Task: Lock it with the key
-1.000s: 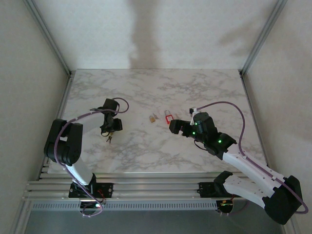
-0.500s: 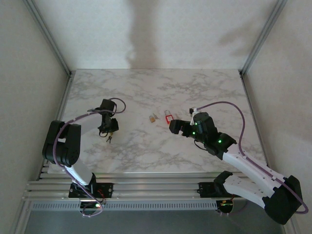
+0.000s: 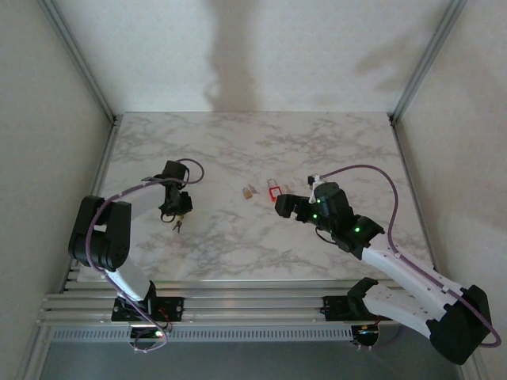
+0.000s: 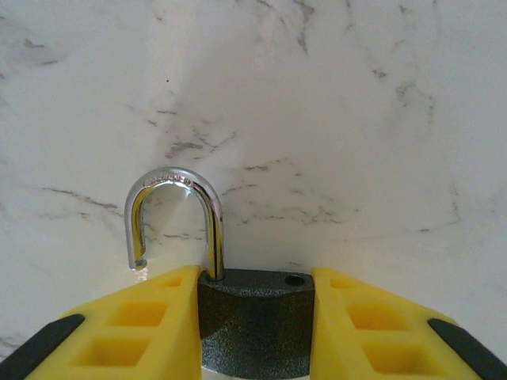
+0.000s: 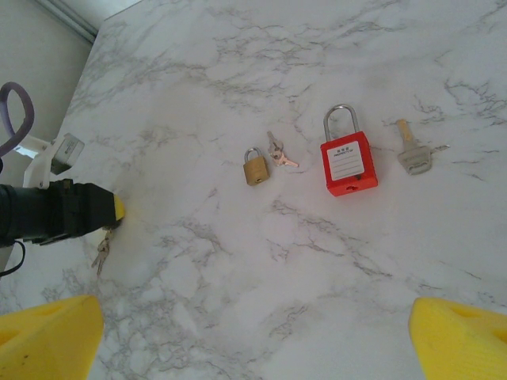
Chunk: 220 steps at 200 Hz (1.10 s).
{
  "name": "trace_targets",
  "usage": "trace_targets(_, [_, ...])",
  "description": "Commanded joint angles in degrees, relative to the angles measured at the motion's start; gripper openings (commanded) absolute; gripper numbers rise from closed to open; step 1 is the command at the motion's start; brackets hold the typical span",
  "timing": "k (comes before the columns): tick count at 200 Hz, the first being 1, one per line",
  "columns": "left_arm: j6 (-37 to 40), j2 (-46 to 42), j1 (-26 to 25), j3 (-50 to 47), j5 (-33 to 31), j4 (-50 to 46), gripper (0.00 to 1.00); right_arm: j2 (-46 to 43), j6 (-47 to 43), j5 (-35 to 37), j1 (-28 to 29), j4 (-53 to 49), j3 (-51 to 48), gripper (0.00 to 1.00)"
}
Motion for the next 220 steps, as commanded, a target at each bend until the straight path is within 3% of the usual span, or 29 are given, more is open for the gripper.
trace_targets(1, [-0.64,3.4,-0.41,-2.6,1.59,-5.66,0.21,-1.13,-0.78,1.03,-0.33,-0.07,-0.85,0.99])
trace_targets(29, [-0.39,3.7,-0.92,-2.54,1.34,-5.65,0.0,-1.19,-0.76,1.01,-0.31,-0.19,-0.87,0.99])
trace_targets(89, [-3.34,2.63,-2.24,-2.18,-5.34,-6.77,0.0,-1.26,-0.67,1.01,-0.33,0.02,-0.83,0.99])
trace_targets(114, [-1.87,3.5,-2.96,-2.48,0.38,-5.67,0.0,-1.36,-0.71,1.01,-0.38,-0.07,-0.82,0.99])
trace_targets(220, [-0.1,-0.92,-6.28,-1.65,0.62,-5.39,0.0,-0.51,-0.67,0.26,-0.36,0.68,-1.05,0.99])
